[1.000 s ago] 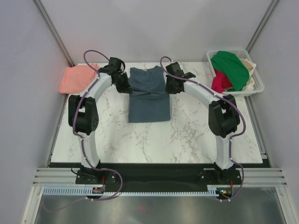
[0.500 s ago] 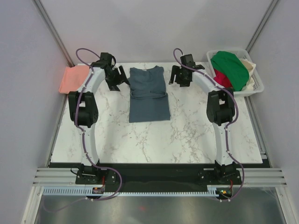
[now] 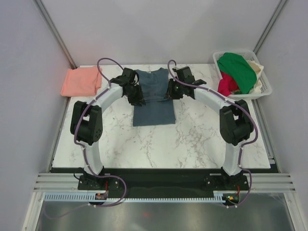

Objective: Fold and stack the t-shirts
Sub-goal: Fold the tshirt

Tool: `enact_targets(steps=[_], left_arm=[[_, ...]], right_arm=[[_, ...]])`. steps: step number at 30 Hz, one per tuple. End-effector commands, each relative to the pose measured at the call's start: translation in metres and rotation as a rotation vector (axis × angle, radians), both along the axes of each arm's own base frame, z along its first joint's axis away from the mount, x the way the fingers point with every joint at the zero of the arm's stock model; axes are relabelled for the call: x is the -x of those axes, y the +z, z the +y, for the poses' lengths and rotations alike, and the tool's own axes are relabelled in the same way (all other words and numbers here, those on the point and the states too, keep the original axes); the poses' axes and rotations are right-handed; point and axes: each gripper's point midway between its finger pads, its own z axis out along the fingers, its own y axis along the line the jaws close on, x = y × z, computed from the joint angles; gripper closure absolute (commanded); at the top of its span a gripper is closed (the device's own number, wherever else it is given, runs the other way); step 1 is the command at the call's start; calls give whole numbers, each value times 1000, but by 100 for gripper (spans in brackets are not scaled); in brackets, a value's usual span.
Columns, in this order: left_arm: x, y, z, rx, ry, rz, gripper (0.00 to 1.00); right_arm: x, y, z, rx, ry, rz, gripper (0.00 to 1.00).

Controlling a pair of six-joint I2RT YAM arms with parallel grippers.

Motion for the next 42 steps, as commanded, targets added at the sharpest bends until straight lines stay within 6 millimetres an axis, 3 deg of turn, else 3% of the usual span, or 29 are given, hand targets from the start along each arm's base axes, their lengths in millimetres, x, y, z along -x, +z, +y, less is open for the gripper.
enact_targets(steps=[1,6,7,12,13,15,16,18,19,20,21,22,23,25,26,27,28,29,30,31,32,33,34,35,36,38,39,42], left_arm=[[-20,-17,-12,14,-17,-31,66],[-33,-43,-12,-19,-12,-4,67],[-40,-41,-14,-15,-11,-15,67],[-65,-57,-11,-16,23,22,67],[-83,-42,-12,-4,34,-20,67],[-98,-35,-4,0,57,-17,67],[-124,-17,-7,19,66,-75,66],[-141,-1,4,30,89,-80,59],[-164,30,1,80,90,-160,56],[-174,47,12,106,109,-198,53],[-180,59,17,123,140,-220,45],[-184,67,27,110,175,-242,43],[-183,88,37,116,194,-274,41],[-170,84,41,103,184,-250,32],[-159,104,41,106,171,-273,27],[-141,78,44,85,170,-195,26],[-130,72,45,79,168,-171,26],[-100,61,50,62,171,-115,26],[-86,53,52,58,169,-94,26],[-73,51,52,73,166,-95,26],[-69,52,49,104,166,-135,25],[-37,40,53,109,168,-107,25],[-25,37,50,138,158,-102,25],[-19,36,48,164,157,-126,25],[6,25,50,173,158,-96,25],[22,18,48,200,151,-94,25],[34,3,49,201,152,-76,25],[50,-9,48,223,141,-67,25]], right_arm=[[-10,-17,15,-31,14,13,73],[-21,-44,25,-22,28,49,75],[-27,-49,25,-12,28,49,75],[-58,-57,12,6,0,44,74],[-70,-57,12,7,-5,34,74],[-92,-51,2,1,-34,15,73],[-113,-42,1,-5,-50,-12,71],[-141,-26,-12,-10,-90,-52,67],[-161,-4,-10,-40,-99,-108,64],[-170,9,-13,-66,-118,-134,59],[-180,21,-24,-85,-146,-158,44],[-186,44,-29,-104,-162,-202,37],[-187,54,-36,-116,-174,-214,33],[-169,74,-42,-115,-166,-226,25],[-158,77,-42,-117,-150,-225,23],[-140,114,-45,-138,-142,-276,21],[-120,76,-49,-117,-145,-198,20],[-105,73,-51,-125,-147,-178,19],[-86,96,-54,-148,-141,-208,19],[-63,61,-57,-138,-137,-139,19],[-47,53,-58,-141,-132,-115,19],[-30,66,-58,-168,-130,-125,18],[-7,37,-59,-164,-121,-62,18],[8,30,-54,-169,-106,-44,18],[29,16,-55,-171,-102,-13,18],[49,2,-49,-175,-88,14,18],[57,-4,-48,-187,-85,25,18],[82,-41,-42,-211,-75,102,19]])
